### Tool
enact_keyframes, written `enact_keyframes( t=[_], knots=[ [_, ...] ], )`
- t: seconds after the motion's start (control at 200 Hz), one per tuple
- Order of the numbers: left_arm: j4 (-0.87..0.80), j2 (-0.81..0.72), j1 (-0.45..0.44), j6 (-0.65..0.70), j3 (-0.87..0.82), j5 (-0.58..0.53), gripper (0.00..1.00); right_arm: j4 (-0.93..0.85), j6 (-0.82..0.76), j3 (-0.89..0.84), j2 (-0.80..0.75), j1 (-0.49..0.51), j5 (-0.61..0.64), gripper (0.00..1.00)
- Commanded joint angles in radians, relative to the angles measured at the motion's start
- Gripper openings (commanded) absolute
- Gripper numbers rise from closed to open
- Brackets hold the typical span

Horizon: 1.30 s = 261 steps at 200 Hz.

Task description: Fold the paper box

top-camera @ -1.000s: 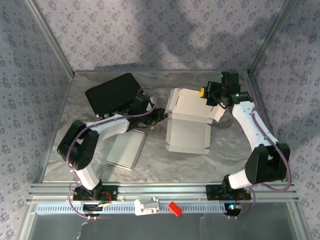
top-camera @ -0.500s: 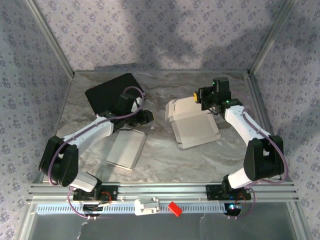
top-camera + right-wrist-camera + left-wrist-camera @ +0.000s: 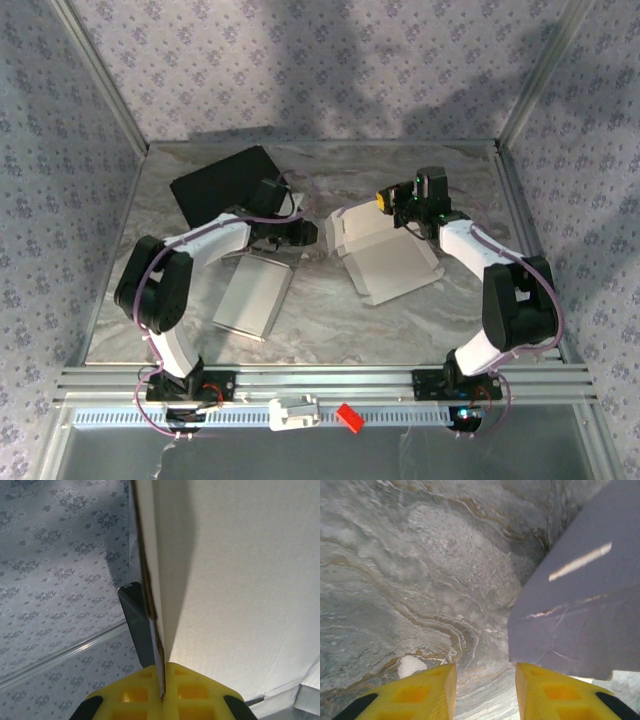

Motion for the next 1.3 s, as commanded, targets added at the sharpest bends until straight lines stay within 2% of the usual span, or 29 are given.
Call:
enact_keyframes(
  t=[0.0, 0.155, 0.55, 0.715, 0.875, 0.984, 1.089, 1.199, 1.299],
  knots=[
    [-0.029, 0.02, -0.034, 0.116, 0.056, -0.008, 0.37, 0.113, -0.027, -0.044, 0.012, 0.01, -0.033, 0.0],
    [-0.032, 0.015, -0.046, 0.104, 0.03, -0.056, 0.37, 0.226, -0.054, -0.132, -0.019, 0.016, -0.06, 0.0],
    [-0.048, 0.004, -0.058, 0.119, -0.01, -0.062, 0.37, 0.537, -0.046, -0.382, -0.071, 0.014, -0.051, 0.0],
    [-0.061, -0.051, -0.046, 0.097, -0.014, -0.093, 0.37, 0.573, -0.026, -0.328, -0.037, 0.015, -0.057, 0.0],
    [-0.071, -0.184, -0.044, 0.079, -0.026, -0.046, 0.4, 0.56, -0.029, -0.227, 0.009, 0.02, -0.032, 0.0],
    [-0.109, -0.263, -0.027, 0.04, -0.072, -0.067, 0.4, 0.646, 0.009, -0.19, 0.081, 0.026, -0.023, 0.0],
    [-0.084, -0.339, 0.03, 0.011, -0.141, -0.08, 0.4, 0.737, 0.04, -0.151, 0.143, 0.046, -0.011, 0.0],
    [-0.085, -0.345, 0.088, 0.015, -0.157, -0.083, 0.39, 0.804, 0.042, -0.141, 0.205, 0.067, -0.03, 0.0],
    [-0.102, -0.303, 0.105, 0.032, -0.136, -0.081, 0.39, 0.909, 0.061, -0.186, 0.255, 0.074, -0.044, 0.0]
  ],
)
